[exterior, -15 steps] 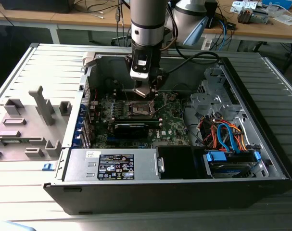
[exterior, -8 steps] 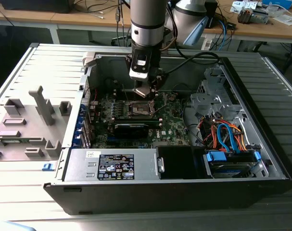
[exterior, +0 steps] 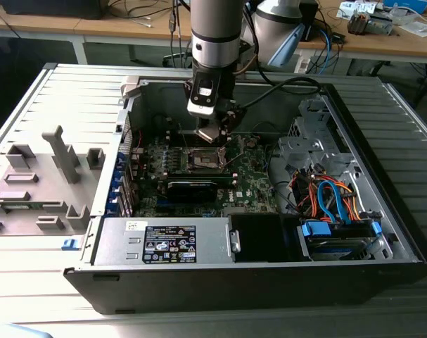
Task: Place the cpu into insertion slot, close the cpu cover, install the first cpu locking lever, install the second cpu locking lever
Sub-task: 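Place the cpu into insertion slot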
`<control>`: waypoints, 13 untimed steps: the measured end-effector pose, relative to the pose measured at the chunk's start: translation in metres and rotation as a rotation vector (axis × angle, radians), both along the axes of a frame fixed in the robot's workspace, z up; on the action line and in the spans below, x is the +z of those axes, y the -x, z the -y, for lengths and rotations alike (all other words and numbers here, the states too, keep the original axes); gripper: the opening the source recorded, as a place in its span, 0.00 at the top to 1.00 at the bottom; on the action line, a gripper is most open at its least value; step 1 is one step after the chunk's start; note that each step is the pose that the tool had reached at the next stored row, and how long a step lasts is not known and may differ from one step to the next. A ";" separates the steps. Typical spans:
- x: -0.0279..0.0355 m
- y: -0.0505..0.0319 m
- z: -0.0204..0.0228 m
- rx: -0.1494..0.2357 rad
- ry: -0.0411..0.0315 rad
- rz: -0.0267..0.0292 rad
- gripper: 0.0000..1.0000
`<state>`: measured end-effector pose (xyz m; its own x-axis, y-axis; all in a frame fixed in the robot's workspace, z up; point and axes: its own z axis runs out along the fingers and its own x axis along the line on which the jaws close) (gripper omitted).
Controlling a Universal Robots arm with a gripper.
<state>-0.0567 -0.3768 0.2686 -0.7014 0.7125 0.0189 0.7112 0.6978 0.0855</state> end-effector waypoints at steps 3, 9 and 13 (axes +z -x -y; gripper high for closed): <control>-0.0001 0.0000 0.0000 -0.010 0.0000 0.0000 0.45; -0.0005 0.0000 0.0000 -0.091 0.0000 0.0000 0.45; -0.0006 0.0000 0.0000 -0.103 0.0000 0.0000 0.45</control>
